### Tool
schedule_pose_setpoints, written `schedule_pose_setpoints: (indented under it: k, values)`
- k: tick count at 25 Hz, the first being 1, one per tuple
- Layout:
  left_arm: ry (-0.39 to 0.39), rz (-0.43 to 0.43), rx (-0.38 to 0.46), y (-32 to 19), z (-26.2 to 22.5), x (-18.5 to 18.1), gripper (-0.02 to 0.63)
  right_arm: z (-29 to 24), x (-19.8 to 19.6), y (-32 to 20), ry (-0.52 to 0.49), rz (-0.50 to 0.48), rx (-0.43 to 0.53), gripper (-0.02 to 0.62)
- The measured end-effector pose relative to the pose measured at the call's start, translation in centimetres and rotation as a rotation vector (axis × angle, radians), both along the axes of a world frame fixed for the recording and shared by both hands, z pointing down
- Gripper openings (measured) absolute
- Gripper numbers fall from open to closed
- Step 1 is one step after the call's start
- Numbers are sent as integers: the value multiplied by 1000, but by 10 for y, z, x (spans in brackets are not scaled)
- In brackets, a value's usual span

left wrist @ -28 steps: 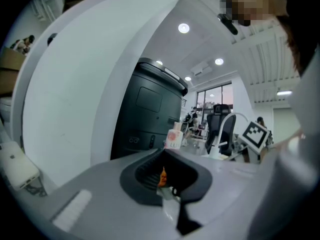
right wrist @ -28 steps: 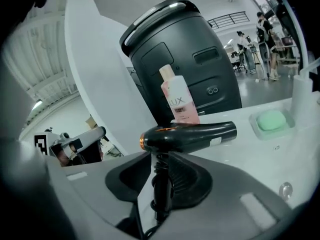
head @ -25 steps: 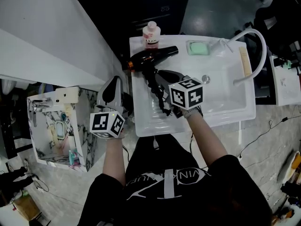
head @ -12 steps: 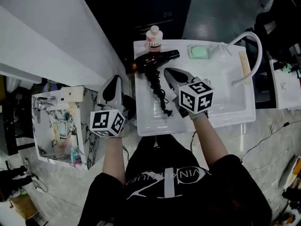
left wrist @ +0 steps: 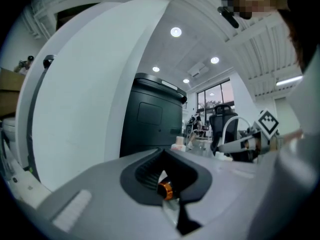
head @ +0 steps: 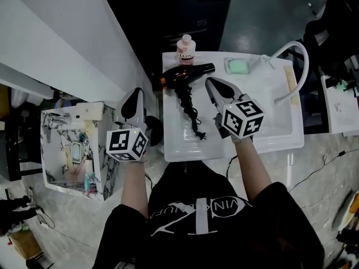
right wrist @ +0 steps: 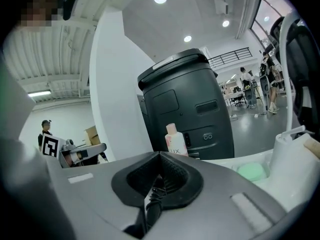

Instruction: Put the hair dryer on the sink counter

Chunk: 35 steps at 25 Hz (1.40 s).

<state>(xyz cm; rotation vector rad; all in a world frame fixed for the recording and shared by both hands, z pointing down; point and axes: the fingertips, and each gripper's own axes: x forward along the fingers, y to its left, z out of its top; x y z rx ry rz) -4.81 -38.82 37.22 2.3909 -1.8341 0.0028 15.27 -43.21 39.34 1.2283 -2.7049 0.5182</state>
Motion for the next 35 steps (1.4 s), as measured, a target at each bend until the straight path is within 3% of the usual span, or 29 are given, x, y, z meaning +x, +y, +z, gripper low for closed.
schedule_pose_setpoints:
  k: [12, 35]
  values:
    - [-33, -17, 46, -4, -26, -4, 0, -26, 21, -8, -29, 54, 70, 3]
    - [-79, -59, 114, -12, -59, -13, 0, -64, 30, -15, -66, 69, 203, 3]
